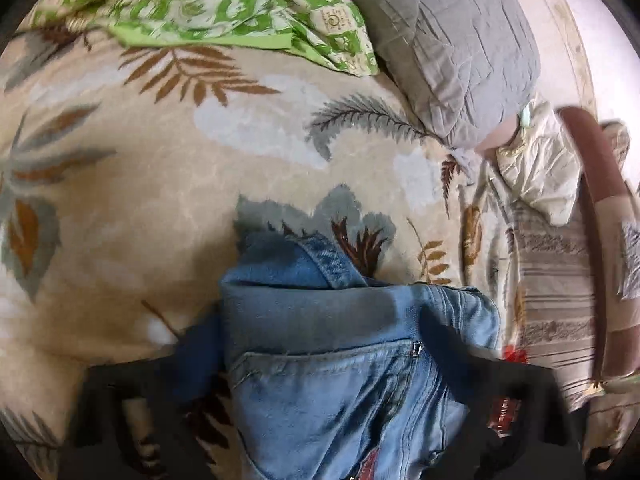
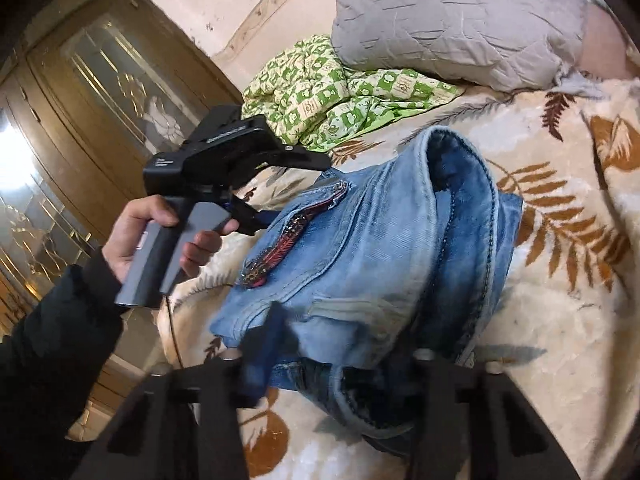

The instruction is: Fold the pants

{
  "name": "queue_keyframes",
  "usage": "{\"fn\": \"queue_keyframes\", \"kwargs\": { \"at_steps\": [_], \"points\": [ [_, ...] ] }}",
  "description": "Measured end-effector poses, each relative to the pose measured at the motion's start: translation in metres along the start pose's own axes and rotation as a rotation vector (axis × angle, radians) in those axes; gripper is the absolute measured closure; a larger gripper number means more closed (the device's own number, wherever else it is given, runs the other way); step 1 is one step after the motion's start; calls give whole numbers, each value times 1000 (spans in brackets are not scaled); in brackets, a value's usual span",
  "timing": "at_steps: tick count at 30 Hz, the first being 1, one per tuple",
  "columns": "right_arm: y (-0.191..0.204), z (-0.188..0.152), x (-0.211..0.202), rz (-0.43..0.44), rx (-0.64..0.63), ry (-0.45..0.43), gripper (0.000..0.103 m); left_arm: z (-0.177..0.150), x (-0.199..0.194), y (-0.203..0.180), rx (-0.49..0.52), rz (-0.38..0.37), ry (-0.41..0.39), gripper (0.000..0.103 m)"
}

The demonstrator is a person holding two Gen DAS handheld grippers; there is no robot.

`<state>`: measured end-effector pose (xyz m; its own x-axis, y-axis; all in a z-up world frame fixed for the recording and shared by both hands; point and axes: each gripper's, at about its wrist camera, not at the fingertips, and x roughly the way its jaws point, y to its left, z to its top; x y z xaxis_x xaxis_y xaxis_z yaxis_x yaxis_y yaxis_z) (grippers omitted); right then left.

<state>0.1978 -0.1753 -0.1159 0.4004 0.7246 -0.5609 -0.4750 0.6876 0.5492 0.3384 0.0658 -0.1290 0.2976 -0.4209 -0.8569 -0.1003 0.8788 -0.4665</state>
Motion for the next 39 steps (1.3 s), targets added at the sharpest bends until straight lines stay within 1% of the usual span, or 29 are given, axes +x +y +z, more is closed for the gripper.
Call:
{"fn": "queue_keyframes", "kwargs": {
  "at_steps": [1, 2, 3, 4, 6, 11, 13, 15, 20, 21, 23, 24, 25, 26, 27, 28, 29, 30, 31, 32, 33, 34, 36, 37, 38, 39],
  "points": [
    [0, -1, -1, 1, -7, -6, 71, 1, 1, -2, 13, 25, 9, 44],
    [1, -2, -4, 4, -12, -19, 72, 2, 3, -3, 24, 22, 20, 47],
    [2, -3, -6, 10, -17, -35, 73, 3, 2, -3, 34, 31, 21, 54],
    [3, -3, -9, 11, -22, -45, 75, 5, 2, -2, 33, 41, 28, 57],
    [9, -6, -11, 5, -60, -69, 76, 5, 3, 1, 29, 47, 32, 59],
    [24, -28, -19, -37, -153, -89, 81, 4, 14, 1, 35, 77, 40, 60],
    [18, -37, -24, -44, -140, -93, 82, 4, 15, -1, 42, 83, 47, 60],
    [13, -39, -28, -43, -121, -97, 83, 4, 15, 0, 38, 87, 48, 60],
    [18, -38, -37, -66, -133, -96, 83, 2, 13, -3, 48, 103, 26, 57],
    [19, -38, -40, -84, -136, -94, 85, 1, 12, -3, 55, 114, 17, 55],
    [17, -39, -44, -103, -124, -81, 84, -1, 9, -3, 51, 104, -7, 52],
    [15, -37, -46, -118, -101, -75, 84, -3, 6, -2, 45, 94, -24, 46],
    [13, -35, -49, -137, -79, -65, 83, -5, -1, -1, 39, 73, -41, 33],
    [12, -33, -51, -143, -69, -61, 81, -9, -7, 0, 36, 45, -52, 24],
    [13, -30, -57, -150, -64, -59, 66, -14, -16, 1, 39, 14, -67, 13],
    [13, -28, -62, -155, -60, -68, 33, -19, -25, 0, 52, -11, -88, 9],
    [14, -27, -67, -156, -56, -84, 20, -26, -36, 0, 80, -30, -113, 8],
    [15, -24, -76, -147, -46, -117, 8, -37, -49, -3, 137, -32, -143, 6],
    [15, -19, -84, -126, -34, -142, 8, -46, -58, -6, 192, -18, -167, 5],
    [14, -14, -87, -115, -23, -147, 8, -59, -67, -11, 274, 20, -205, 5],
    [12, -6, -90, -108, -3, -152, 8, -78, -78, -18, 400, 88, -256, 5],
    [8, 4, -92, -96, 31, -157, 8, -90, -83, -22, 486, 134, -286, 5],
    [-2, 23, -89, -65, 102, -144, 8, -126, -91, -33, 690, 224, -354, 5],
    [-7, 31, -86, -54, 139, -135, 8, -146, -93, -37, 794, 255, -378, 5],
    [-13, 41, -81, -44, 184, -114, 8, -161, -94, -37, 867, 268, -380, 5],
    [-20, 52, -73, -28, 229, -88, 8, -170, -93, -38, 909, 275, -369, 5]
  ]
}}
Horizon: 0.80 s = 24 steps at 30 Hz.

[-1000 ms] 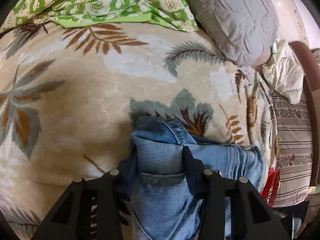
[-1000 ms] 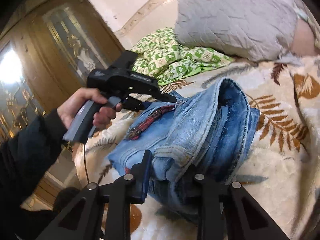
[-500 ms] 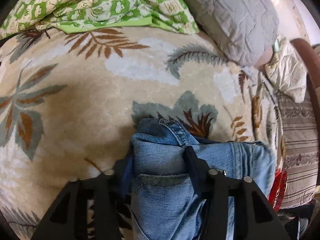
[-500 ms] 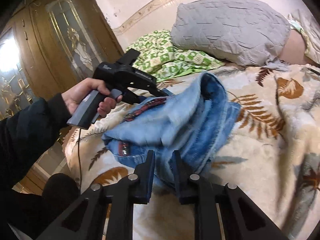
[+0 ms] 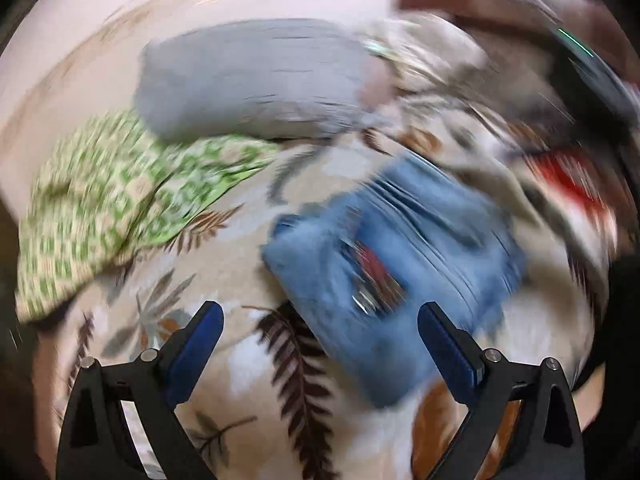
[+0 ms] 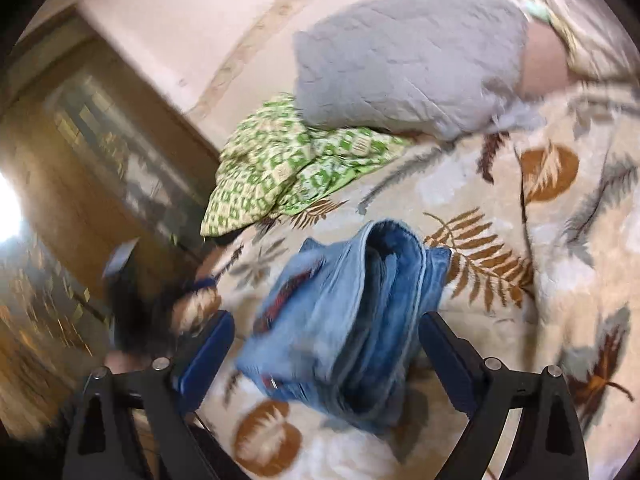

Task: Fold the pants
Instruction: 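Open both tools and release the folded jeans bundle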

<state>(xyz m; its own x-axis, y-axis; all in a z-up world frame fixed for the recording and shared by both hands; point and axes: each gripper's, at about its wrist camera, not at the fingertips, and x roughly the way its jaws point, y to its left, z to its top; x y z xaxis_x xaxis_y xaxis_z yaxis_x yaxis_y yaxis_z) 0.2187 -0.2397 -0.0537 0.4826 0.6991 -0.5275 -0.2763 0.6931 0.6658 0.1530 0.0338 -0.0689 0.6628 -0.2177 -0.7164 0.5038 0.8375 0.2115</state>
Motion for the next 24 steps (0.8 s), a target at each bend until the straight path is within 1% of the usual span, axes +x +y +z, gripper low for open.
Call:
{"fn": "queue_keyframes", "kwargs": {
  "at_steps": [2, 4, 6, 7, 9, 11, 13, 14, 15, 16, 17, 18, 19, 20, 21, 22, 23, 24],
  "points": [
    [-9, 15, 16, -6, 79, 50, 8, -10, -3, -14, 79, -4, 13, 5],
    [-19, 29, 39, 2, 169, 121, 8, -19, 0, -28, 169, 39, 19, 5],
    [-27, 37, 57, 14, 251, 173, 8, -24, 5, -36, 239, 75, 25, 5],
    [-32, 41, 69, 20, 292, 213, 8, -26, 8, -39, 264, 86, 27, 5],
    [-38, 47, 85, 18, 347, 250, 8, -26, 15, -45, 306, 89, 22, 6],
    [-40, 51, 100, -7, 345, 277, 8, -25, 21, -52, 340, 93, 24, 8],
    [-40, 54, 113, -32, 336, 302, 8, -26, 29, -56, 379, 88, 43, 24],
    [-41, 55, 117, -40, 338, 309, 8, -27, 33, -56, 391, 74, 58, 28],
    [-40, 57, 123, -37, 337, 314, 9, -28, 35, -57, 400, 55, 67, 35],
    [-38, 58, 126, -40, 326, 313, 12, -30, 34, -61, 409, 46, 69, 41],
    [-37, 61, 129, -47, 311, 311, 17, -33, 34, -64, 420, 44, 67, 44],
    [-34, 62, 132, -52, 291, 314, 29, -34, 34, -65, 431, 33, 64, 52],
    [-32, 63, 135, -50, 268, 316, 49, -36, 34, -65, 428, 20, 68, 59],
    [-31, 63, 136, -50, 250, 318, 67, -37, 33, -65, 424, 11, 70, 63],
    [-28, 62, 138, -82, 214, 315, 96, -39, 33, -65, 422, 8, 73, 68],
    [-27, 61, 137, -85, 197, 300, 96, -41, 32, -65, 421, 6, 69, 73],
    [-27, 62, 136, -79, 195, 292, 97, -42, 30, -66, 420, 6, 65, 76],
    [-31, 62, 132, -64, 209, 274, 98, -44, 29, -66, 418, 10, 61, 81]
  ]
}}
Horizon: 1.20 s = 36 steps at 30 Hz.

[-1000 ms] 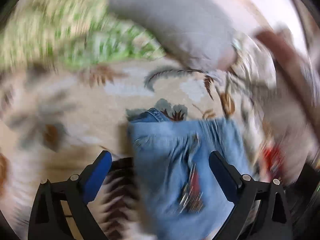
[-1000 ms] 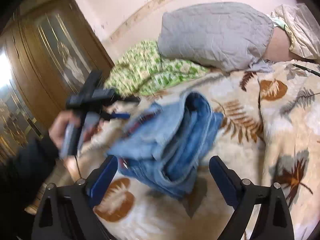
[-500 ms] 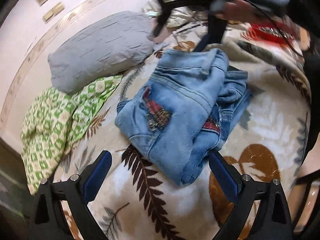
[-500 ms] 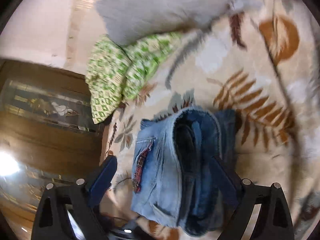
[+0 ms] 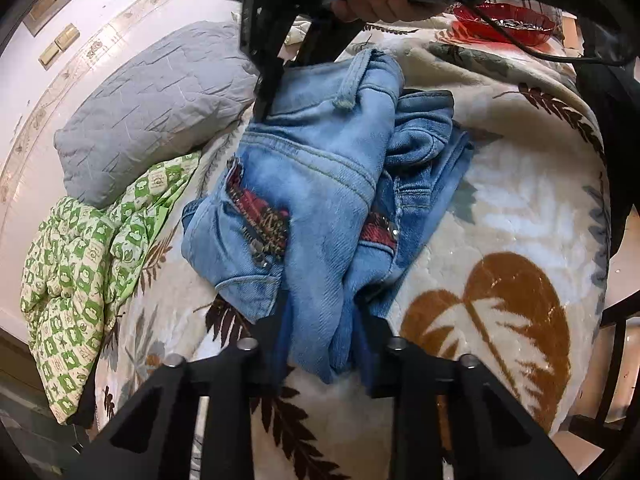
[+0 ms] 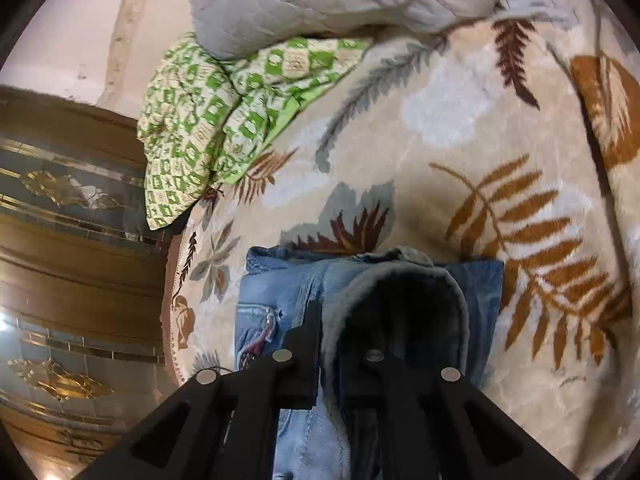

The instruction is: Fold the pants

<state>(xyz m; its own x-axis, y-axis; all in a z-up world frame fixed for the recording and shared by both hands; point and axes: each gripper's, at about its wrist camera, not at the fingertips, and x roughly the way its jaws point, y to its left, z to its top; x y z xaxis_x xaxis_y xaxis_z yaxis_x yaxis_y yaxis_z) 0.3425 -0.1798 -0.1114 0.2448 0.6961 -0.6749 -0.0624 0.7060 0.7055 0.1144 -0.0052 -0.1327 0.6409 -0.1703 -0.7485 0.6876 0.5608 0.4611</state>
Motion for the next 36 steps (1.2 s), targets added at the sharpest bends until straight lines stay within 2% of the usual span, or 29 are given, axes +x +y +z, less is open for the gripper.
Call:
{"fn": "queue_keyframes", "kwargs": {
  "at_steps": [4, 13, 15, 16, 17, 18, 19, 20, 21, 22, 25, 32, 35, 36],
  "points": [
    [-26, 3, -16, 84, 102, -58, 99, -5, -5, 0, -21, -11, -13, 88],
    [-33, 2, -11, 74, 116, -52, 98, -4, 3, 4, -34, 1, 2, 86],
    [-30, 0, -6, 50, 93, -22, 94, -5, 5, 2, -37, 16, 6, 81],
    [-29, -2, -6, 46, 93, -14, 92, -5, 5, 1, -43, 15, 12, 67],
    [-27, -3, -7, 44, 93, -5, 92, -6, 6, 1, -50, 7, 21, 58],
    [-24, -5, -10, 31, 81, -10, 84, -6, 7, 1, -56, 2, 30, 41],
    [-21, -6, -15, 3, 59, -23, 63, -7, 7, 1, -69, 7, 41, 23],
    [-19, -8, -19, -15, 42, -36, 44, -8, 6, 2, -85, 14, 44, 17],
    [-16, -11, -24, -27, 26, -60, 11, -10, 2, 3, -114, 14, 32, 13],
    [-14, -15, -34, -24, 14, -107, 2, -11, -1, 5, -136, 5, 26, 11],
    [-12, -21, -46, 15, -6, -120, 2, -13, -11, 12, -195, -20, 22, 1],
    [-9, -35, -65, -16, -35, -138, 2, -5, -39, 29, -300, 5, -53, 0],
    [-3, -40, -74, -63, -68, -166, 2, 1, -47, 39, -369, 41, -76, 0],
    [2, -42, -77, -106, -97, -178, 1, 3, -49, 45, -416, 40, -90, 0]
  ]
}}
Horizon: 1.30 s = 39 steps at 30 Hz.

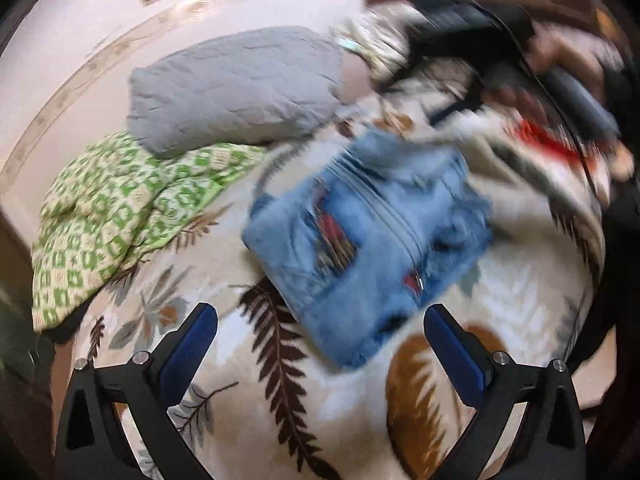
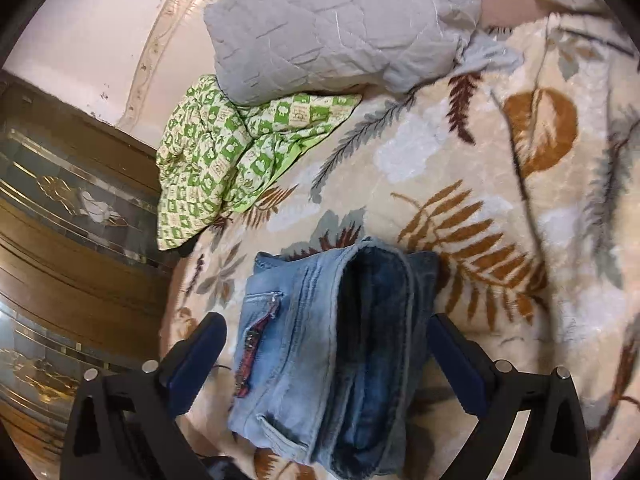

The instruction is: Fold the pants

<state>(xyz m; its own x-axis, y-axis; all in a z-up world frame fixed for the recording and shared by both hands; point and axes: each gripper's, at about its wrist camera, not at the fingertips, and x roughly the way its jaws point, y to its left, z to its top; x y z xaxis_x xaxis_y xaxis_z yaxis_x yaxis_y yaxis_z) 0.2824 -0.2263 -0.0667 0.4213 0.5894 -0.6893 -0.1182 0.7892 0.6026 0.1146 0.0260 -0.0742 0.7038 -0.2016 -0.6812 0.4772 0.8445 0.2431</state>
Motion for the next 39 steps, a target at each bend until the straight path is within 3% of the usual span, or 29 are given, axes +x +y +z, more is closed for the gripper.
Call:
{"fn": "queue_keyframes", "kwargs": {
  "at_steps": [4, 6, 8, 11, 13, 16, 23, 32, 39],
  "points": [
    [19, -11, -15, -208, -122, -74, 0, 9, 6, 33, -361, -91, 8, 0],
    [27, -23, -24, -329, -179, -149, 0, 6, 10, 44, -514, -45, 20, 0],
    [31, -35, -32, -435, -206, -224, 0, 3, 14, 49, -604, 62, 40, 0],
    [36, -57, -39, -537, -256, -316, 0, 2, 23, 45, -614, 253, 51, 0],
    [32, -68, -41, -575, -250, -342, 0, -4, 27, 43, -643, 305, 48, 0],
    [20, -76, -43, -561, -215, -333, 0, -12, 33, 45, -694, 275, 59, 0],
    [13, -82, -57, -562, -193, -344, 0, -4, 26, 41, -669, 258, 65, 0],
    [71, -99, -123, -542, -293, -392, 0, 33, -52, 20, -589, 270, -44, 0],
    [109, -149, -174, -501, -335, -446, 0, 35, -118, -21, -548, 288, -145, 0]
  ]
}}
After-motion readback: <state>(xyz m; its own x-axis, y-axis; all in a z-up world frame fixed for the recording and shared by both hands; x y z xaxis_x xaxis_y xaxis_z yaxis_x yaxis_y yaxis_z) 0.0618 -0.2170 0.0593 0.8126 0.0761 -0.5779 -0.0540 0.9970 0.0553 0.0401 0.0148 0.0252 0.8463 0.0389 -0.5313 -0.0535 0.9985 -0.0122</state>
